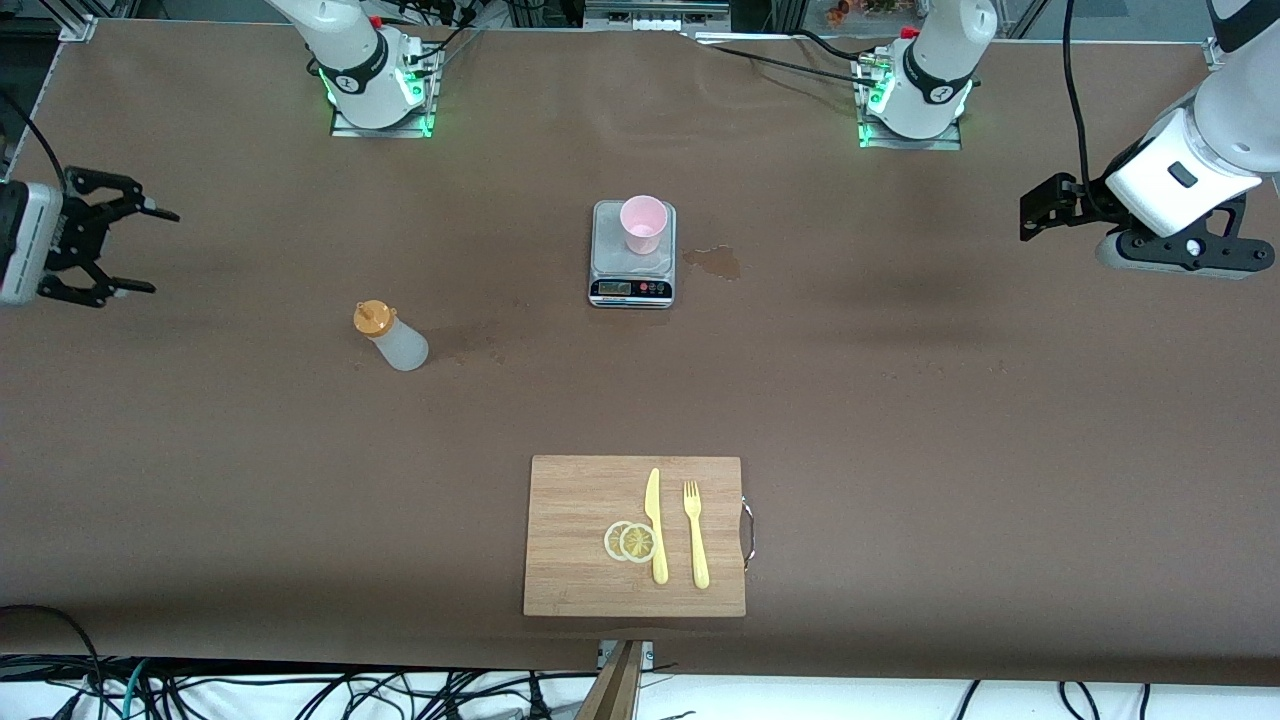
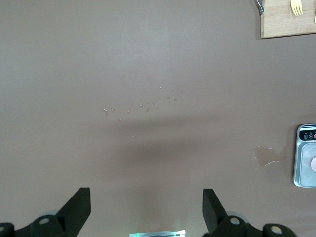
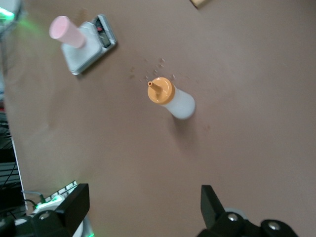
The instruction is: Add sauce to pink cup with both arms
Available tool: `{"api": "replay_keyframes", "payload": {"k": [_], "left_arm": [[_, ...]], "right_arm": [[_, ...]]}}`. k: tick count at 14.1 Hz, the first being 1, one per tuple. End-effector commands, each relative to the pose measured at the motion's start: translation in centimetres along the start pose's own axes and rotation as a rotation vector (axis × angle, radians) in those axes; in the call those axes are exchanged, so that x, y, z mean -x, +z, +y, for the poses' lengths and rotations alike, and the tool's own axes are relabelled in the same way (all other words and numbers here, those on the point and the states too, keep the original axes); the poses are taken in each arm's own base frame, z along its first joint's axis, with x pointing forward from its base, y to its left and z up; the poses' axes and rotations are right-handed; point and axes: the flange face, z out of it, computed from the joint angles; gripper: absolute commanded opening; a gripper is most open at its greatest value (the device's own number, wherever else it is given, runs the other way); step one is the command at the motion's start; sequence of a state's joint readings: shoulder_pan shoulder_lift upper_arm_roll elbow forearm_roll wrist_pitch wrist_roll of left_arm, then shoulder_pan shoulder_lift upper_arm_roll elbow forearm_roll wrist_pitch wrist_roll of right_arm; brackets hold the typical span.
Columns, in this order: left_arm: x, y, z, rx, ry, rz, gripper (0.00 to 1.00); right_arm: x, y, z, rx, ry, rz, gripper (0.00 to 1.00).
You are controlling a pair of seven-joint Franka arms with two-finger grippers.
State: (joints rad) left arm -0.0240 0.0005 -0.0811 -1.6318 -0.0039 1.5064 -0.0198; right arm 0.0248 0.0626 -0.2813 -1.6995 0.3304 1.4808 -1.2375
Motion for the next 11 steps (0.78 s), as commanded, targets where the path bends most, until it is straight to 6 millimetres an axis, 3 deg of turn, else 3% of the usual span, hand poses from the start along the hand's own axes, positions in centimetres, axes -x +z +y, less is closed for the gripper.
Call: {"api": "replay_keyframes", "payload": {"k": [1,4,8,11], "left_arm": [[-0.2,-0.6,0.0,0.016,0.005,-0.008,1.0],[-0.2,-0.6,0.0,0.016,0.005,-0.008,1.0],[-0.2,-0.6,0.0,0.016,0.005,-0.008,1.0],[-0.2,-0.6,0.0,0.016,0.005,-0.008,1.0]], "right_arm": [[-2.4,-3.8,-3.8,0.115,0.162,-0.081,1.0],[-5.6,-7.2,-7.5,0.216,0.364,-0.139,1.0],[-7.5,-7.7,-9.6,0.274,0.638,-0.113,1.0],[-9.9,-7.2,-11.8,0.374,0.717,-0.15,1.0]]}}
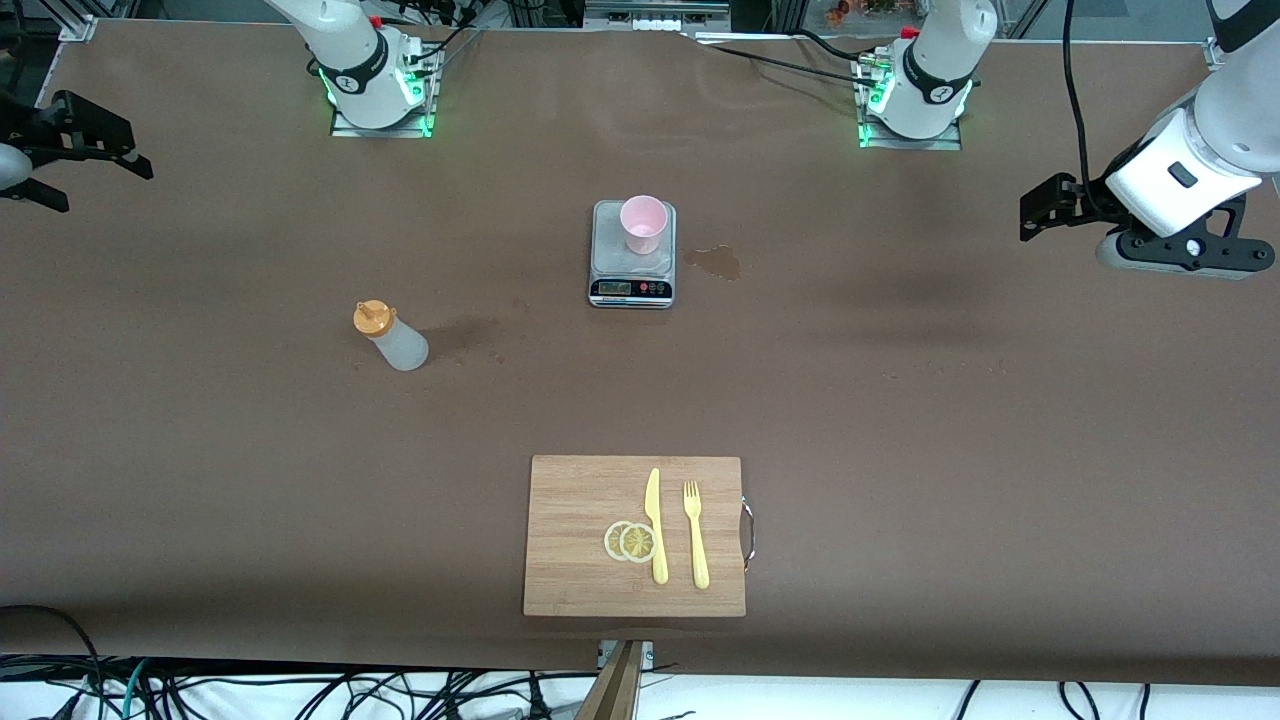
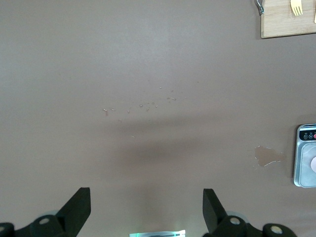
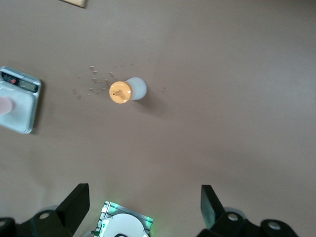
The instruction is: Add sauce to pink cup with both arms
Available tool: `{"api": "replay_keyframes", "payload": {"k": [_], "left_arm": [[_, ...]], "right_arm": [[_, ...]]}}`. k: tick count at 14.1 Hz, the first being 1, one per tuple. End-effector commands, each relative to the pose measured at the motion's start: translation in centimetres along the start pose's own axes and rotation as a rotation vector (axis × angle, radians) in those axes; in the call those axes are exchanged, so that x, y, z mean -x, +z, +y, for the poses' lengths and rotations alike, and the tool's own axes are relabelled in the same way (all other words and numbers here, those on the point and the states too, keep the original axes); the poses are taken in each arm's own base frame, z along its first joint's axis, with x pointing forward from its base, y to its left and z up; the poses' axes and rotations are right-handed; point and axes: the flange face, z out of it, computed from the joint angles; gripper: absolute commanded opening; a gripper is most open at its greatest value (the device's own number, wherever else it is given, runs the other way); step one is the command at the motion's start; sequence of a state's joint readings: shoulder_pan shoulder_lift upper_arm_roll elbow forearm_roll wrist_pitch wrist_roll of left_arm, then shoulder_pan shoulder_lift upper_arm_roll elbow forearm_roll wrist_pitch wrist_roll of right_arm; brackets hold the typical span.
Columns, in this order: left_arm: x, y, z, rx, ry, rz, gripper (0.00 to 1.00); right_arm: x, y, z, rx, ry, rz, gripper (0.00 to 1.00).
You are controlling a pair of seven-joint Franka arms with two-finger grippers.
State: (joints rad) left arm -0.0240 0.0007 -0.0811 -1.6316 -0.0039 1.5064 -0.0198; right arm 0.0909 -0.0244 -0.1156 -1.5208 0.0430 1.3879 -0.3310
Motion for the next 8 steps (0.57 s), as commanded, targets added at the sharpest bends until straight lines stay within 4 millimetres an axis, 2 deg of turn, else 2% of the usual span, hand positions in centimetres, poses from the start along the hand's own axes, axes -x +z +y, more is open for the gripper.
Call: {"api": "replay_keyframes", "payload": {"k": [1,3,8], "left_arm": [[-0.23,-0.56,0.01,0.016,0.005,-0.008,1.0],[-0.23,-0.56,0.01,0.016,0.005,-0.008,1.0],[-0.23,-0.56,0.03,0.018,0.005,-0.008,1.0]], "right_arm": [[0.13,-1.09,-2.38,0.071,0.076,-0.006,1.0],[0.49,-1.68,-2.76,0.073,0.073,0.007,1.0],[0.87,-2.08,-2.28,0.067,0.083,0.018,1.0]]}}
